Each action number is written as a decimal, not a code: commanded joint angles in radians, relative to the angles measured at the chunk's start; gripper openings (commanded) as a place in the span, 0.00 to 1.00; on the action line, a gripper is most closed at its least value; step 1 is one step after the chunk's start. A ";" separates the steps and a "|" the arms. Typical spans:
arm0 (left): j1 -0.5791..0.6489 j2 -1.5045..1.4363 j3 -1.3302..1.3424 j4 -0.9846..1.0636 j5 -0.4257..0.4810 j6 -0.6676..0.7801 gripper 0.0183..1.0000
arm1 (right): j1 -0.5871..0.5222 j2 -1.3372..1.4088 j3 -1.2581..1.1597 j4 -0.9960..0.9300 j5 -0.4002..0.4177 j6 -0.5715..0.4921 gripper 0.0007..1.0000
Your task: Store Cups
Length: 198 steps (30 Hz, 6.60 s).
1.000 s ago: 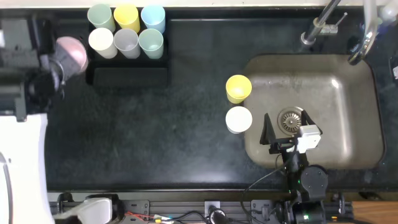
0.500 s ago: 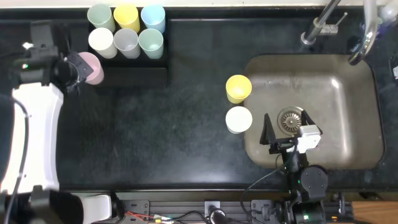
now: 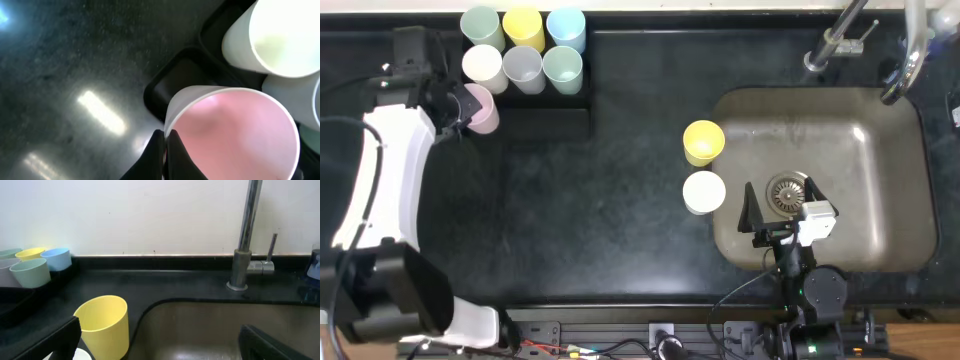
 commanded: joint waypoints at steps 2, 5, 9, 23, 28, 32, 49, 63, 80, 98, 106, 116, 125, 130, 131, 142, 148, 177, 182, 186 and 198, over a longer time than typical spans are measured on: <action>0.003 0.046 -0.005 0.021 0.009 0.019 0.02 | 0.006 -0.010 -0.013 0.005 0.011 0.000 1.00; 0.003 0.063 -0.005 0.029 0.009 0.019 0.02 | 0.006 -0.010 -0.013 0.005 0.011 0.000 1.00; 0.003 0.084 -0.005 0.044 0.010 0.019 0.02 | 0.006 -0.010 -0.013 0.005 0.011 0.000 1.00; 0.003 0.097 -0.005 0.069 0.010 0.017 0.08 | 0.006 -0.010 -0.013 0.005 0.011 0.000 1.00; 0.003 0.097 -0.005 0.078 0.021 0.014 0.18 | 0.006 -0.010 -0.013 0.005 0.011 0.000 1.00; 0.003 0.091 -0.005 0.076 0.021 0.014 0.25 | 0.006 -0.010 -0.013 0.005 0.011 0.000 1.00; 0.002 -0.303 -0.005 0.103 0.005 0.014 0.60 | 0.006 -0.010 -0.013 0.005 0.011 0.000 1.00; -0.521 -0.330 0.005 0.295 0.043 0.002 0.80 | 0.006 -0.010 -0.013 0.005 0.011 0.000 1.00; -0.885 0.258 0.447 -0.024 0.028 -0.118 0.81 | 0.006 -0.010 -0.013 0.005 0.011 0.000 1.00; -0.885 0.456 0.466 -0.078 0.101 -0.143 0.72 | 0.006 -0.010 -0.013 0.005 0.011 0.000 1.00; -0.885 0.470 0.466 -0.071 0.106 -0.143 0.16 | 0.006 -0.010 -0.013 0.005 0.011 0.000 1.00; -0.886 0.454 0.537 -0.057 0.057 -0.105 0.02 | 0.006 -0.010 -0.013 0.005 0.011 0.000 1.00; -0.828 0.225 0.583 -0.149 -0.188 -0.090 0.02 | 0.006 -0.010 -0.013 0.005 0.011 0.000 1.00; -0.716 0.073 0.582 -0.250 -0.262 -0.091 0.02 | 0.006 -0.010 -0.013 0.005 0.011 0.000 1.00; -0.681 0.045 0.581 -0.273 -0.261 -0.092 0.02 | 0.006 -0.010 -0.013 0.005 0.011 0.000 1.00; -0.291 -0.106 0.430 -0.423 -0.119 -0.121 0.02 | 0.006 -0.010 -0.013 0.005 0.011 0.000 1.00; -0.196 -0.105 0.178 -0.275 -0.031 -0.116 0.02 | 0.006 -0.010 -0.013 0.005 0.011 0.000 1.00; -0.193 0.084 0.010 -0.008 0.013 -0.090 0.02 | 0.006 -0.010 -0.013 0.005 0.011 0.000 1.00; -0.193 0.110 0.010 0.007 0.013 -0.090 0.02 | 0.006 -0.010 -0.013 0.005 0.011 0.000 1.00; -0.193 0.119 0.010 0.021 0.011 -0.090 0.02 | 0.006 -0.010 -0.013 0.005 0.011 0.000 1.00; -0.193 0.162 0.010 0.033 0.009 -0.090 0.02 | 0.006 -0.010 -0.013 0.005 0.011 0.000 1.00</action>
